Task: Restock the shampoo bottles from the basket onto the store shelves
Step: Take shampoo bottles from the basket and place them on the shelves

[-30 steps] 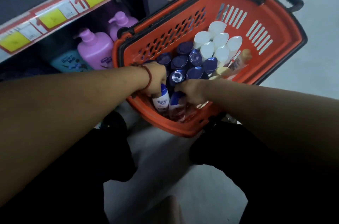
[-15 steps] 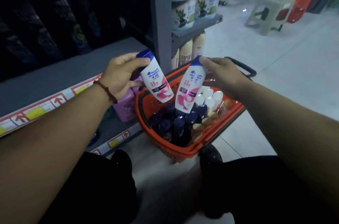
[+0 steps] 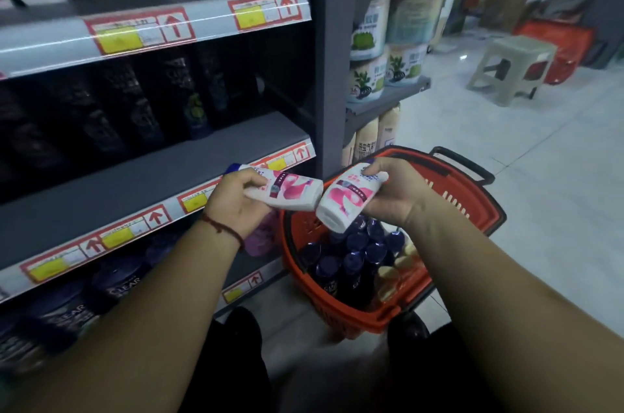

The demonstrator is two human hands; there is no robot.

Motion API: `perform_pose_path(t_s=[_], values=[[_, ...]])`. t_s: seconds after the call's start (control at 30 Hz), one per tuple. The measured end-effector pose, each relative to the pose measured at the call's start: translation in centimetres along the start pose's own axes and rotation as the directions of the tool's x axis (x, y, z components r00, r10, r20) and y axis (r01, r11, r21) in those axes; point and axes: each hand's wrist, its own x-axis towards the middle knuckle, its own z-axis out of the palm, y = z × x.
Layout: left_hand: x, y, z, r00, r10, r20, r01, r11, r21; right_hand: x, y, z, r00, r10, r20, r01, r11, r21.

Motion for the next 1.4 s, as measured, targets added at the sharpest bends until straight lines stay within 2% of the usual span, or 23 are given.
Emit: perform_pose_path(t_s=[0.1, 0.2, 0.37, 0.53, 0.77, 0.9, 1.0, 1.13, 1.4], values=[[-0.3, 0.3, 0.0, 1.000, 0.025, -0.003, -0.025, 1.000, -0.017, 0.4, 0.4, 1.0, 0.999, -0.028, -0.031, 0.027, 0.999, -0.032], [-0.3, 0.5, -0.3, 0.998, 0.031, -0.051, -0.034, 0.998, -0.052, 0.7, 0.5, 1.1, 0.997, -0.005, -0.075, 0.006, 1.000, 0.012], [-0.5, 0.6, -0.7, 0.991, -0.126, 0.050, 0.129, 0.990, -0.056, 1.1, 0.5, 0.6, 0.996, 0.029, -0.082, -0.026, 0.999, 0.038], [-0.5, 0.2, -0.6, 0.988, -0.116, 0.098, 0.107, 0.991, 0.086, 0.7, 0.4, 0.5, 1.000, -0.010, -0.030, 0.010, 1.000, -0.023], [-2.2, 1.2, -1.6, 0.993, 0.100, 0.056, -0.111, 0.961, 0.252, 1.5, 0.6, 0.5, 0.998, -0.050, 0.026, 0.054, 0.974, -0.220], [-4.6, 2.3, -3.4, 0.985, 0.139, 0.098, -0.166, 0.912, 0.375, 1.3, 0.8, 1.9, 0.975, -0.132, 0.178, 0.177, 0.948, -0.265], [-7.0, 4.3, -4.3, 0.977, 0.179, 0.117, -0.211, 0.894, 0.395, 0.7, 0.4, 4.0, 0.956, -0.171, 0.238, 0.228, 0.945, -0.235], [-10.9, 8.7, -4.3, 0.952, 0.275, 0.133, -0.306, 0.867, 0.393, -1.2, -0.6, 8.7, 0.911, -0.189, 0.366, 0.320, 0.884, -0.341], [-18.3, 21.4, -3.3, 0.826, 0.534, 0.179, -0.527, 0.621, 0.581, -4.0, -2.6, 22.4, 0.811, -0.215, 0.544, 0.511, 0.712, -0.481]])
